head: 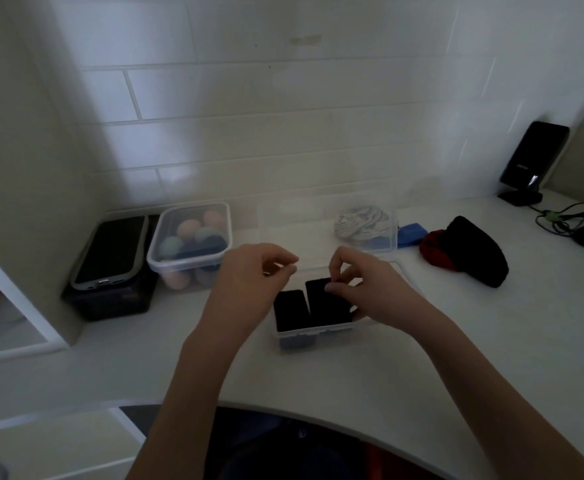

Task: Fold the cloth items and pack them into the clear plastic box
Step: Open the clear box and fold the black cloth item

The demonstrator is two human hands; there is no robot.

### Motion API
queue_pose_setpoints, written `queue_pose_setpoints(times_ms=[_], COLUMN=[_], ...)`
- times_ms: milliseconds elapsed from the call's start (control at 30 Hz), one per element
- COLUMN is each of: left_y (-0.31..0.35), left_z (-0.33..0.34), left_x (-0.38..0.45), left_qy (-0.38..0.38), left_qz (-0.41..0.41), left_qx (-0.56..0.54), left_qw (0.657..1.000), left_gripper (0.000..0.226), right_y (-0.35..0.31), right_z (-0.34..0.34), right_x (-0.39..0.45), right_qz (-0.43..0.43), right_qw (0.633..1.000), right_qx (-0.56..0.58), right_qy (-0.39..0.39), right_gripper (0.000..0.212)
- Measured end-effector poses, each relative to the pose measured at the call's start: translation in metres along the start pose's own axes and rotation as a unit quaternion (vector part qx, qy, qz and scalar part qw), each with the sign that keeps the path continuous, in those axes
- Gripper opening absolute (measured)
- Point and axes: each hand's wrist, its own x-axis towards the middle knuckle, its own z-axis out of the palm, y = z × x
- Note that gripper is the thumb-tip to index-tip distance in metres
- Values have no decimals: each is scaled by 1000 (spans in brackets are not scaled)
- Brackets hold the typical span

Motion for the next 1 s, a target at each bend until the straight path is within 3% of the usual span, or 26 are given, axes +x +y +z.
queue_pose_setpoints(times_ms=[133,267,533,667,800,1000], left_y=[6,10,11,10,11,17], left_z=[-2,2,6,10,15,12], left_x=[-5,-5,-1,3,6,6], left_qy=[-134,-207,-249,-263,-265,-276], left_qz=[59,76,81,93,102,108], left_qx=[121,206,279,324,351,371], left_qw=[982,953,924,904,892,880], left_gripper=[20,29,34,32,25,27], right_y=[4,6,-7,-13,-21,-22], right_z=[-1,-6,-8,-7,-6,-9], right_x=[3,3,2,5,6,8], right_qz=[12,21,-15,-44,-36,-18], right_qw=[999,993,964,938,912,915], right_qx=[-49,-79,-237,-304,-377,-365], right_qy=[-18,-80,-117,-161,-157,-171], right_gripper=[8,18,37,39,38,37])
